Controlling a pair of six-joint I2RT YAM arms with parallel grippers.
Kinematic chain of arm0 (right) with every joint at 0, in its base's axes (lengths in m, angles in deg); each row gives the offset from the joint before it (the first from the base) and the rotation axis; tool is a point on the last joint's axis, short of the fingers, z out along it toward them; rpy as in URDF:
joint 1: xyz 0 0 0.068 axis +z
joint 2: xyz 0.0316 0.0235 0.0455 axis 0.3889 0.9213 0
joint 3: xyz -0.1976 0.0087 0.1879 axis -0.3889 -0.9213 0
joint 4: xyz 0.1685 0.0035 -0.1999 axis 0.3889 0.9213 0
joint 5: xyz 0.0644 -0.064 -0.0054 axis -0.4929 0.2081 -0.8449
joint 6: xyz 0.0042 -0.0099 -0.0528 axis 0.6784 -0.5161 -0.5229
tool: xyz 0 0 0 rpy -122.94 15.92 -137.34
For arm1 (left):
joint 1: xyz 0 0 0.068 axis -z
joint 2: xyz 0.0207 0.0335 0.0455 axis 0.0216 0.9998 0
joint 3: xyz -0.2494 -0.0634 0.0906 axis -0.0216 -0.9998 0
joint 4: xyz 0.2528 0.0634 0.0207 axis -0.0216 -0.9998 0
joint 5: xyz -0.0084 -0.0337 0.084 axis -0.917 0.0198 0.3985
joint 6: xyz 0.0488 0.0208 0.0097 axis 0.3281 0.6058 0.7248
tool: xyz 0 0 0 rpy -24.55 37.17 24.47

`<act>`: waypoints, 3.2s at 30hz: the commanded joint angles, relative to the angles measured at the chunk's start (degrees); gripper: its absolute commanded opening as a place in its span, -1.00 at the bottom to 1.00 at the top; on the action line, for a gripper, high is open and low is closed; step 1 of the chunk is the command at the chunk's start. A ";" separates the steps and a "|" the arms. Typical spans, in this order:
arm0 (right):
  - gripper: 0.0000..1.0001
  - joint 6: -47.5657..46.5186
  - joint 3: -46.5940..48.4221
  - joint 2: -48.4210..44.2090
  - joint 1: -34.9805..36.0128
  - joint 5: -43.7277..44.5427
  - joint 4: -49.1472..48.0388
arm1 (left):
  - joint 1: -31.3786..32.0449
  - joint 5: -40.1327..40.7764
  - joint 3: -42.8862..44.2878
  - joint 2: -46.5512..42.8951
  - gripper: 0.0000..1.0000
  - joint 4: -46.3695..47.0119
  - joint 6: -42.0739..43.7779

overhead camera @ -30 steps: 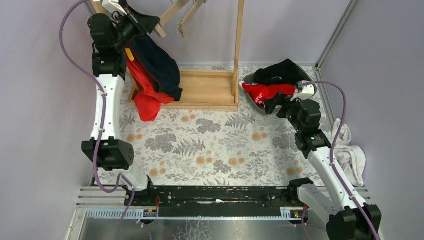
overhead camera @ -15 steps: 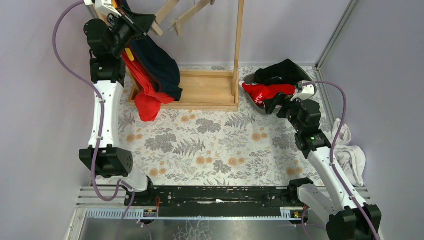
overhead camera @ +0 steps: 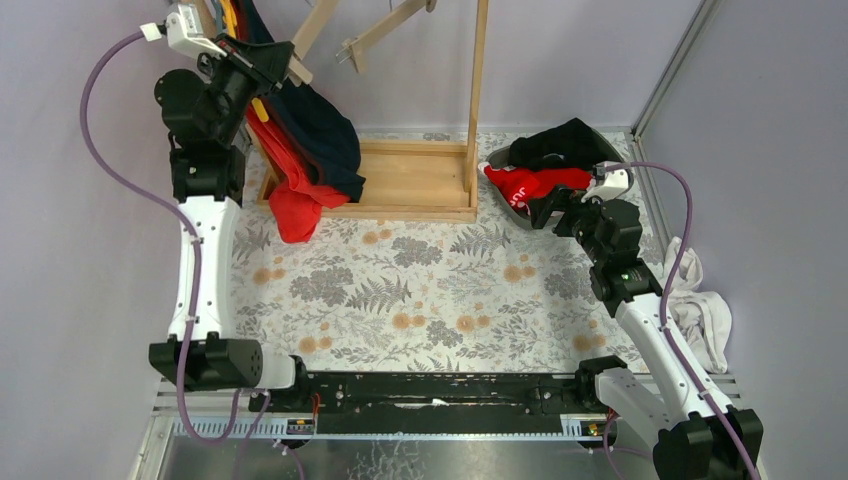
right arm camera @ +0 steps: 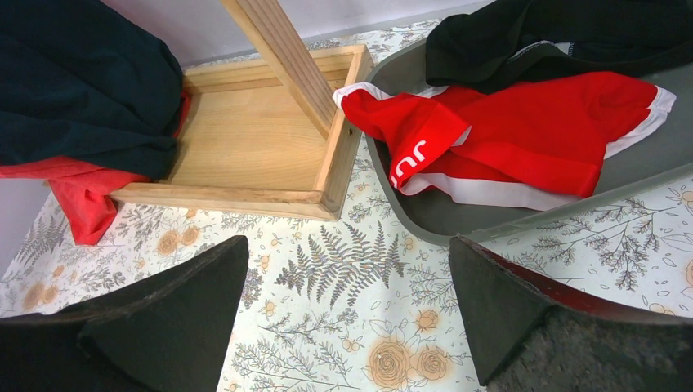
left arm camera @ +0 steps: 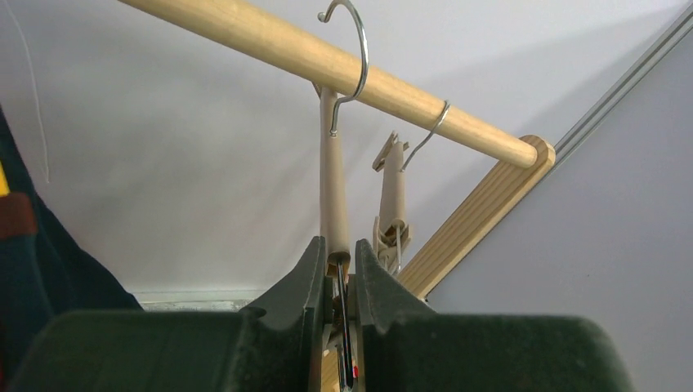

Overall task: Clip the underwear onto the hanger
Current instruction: Pick up the hanger from the clothesline, then pick up the underwear from the bin.

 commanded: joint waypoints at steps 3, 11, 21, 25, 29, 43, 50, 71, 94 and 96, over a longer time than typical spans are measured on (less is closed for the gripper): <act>0.99 -0.60 0.31 -0.30 0.26 -0.10 -2.97 | 0.23 2.64 -6.36 -8.15 -1.00 1.24 1.64; 0.99 -0.20 0.30 -0.67 0.36 -0.70 -3.03 | 0.35 4.51 -14.75 -16.92 -1.00 -3.70 2.29; 0.98 1.37 2.49 0.73 0.31 3.14 0.14 | 2.55 8.11 -24.80 -23.40 -1.00 -6.18 2.14; 1.00 1.93 9.99 8.20 0.34 7.51 7.87 | 5.86 11.02 -29.07 -25.48 -1.00 -6.14 1.57; 1.00 1.46 16.98 17.16 0.38 8.29 12.54 | 10.17 15.70 -33.64 -27.45 -1.00 -5.61 1.23; 0.99 -0.96 22.52 35.96 -0.76 13.42 -0.22 | 21.79 27.11 -50.51 -31.95 -1.00 4.65 -3.34; 0.93 -1.09 21.24 40.21 -6.48 -0.57 -12.11 | 25.40 30.81 -53.63 -30.70 -1.00 8.90 -4.44; 0.67 -12.34 34.59 53.82 -9.34 -18.27 -8.27 | 29.03 35.08 -54.37 -29.15 -1.00 10.37 -4.88; 0.45 -19.47 38.98 58.30 -9.25 -23.08 0.86 | 30.72 36.42 -53.89 -27.86 -1.00 10.15 -4.26; 0.42 -19.36 39.58 59.07 -9.26 -23.67 1.21 | 30.68 36.58 -53.97 -27.93 -1.00 10.19 -4.26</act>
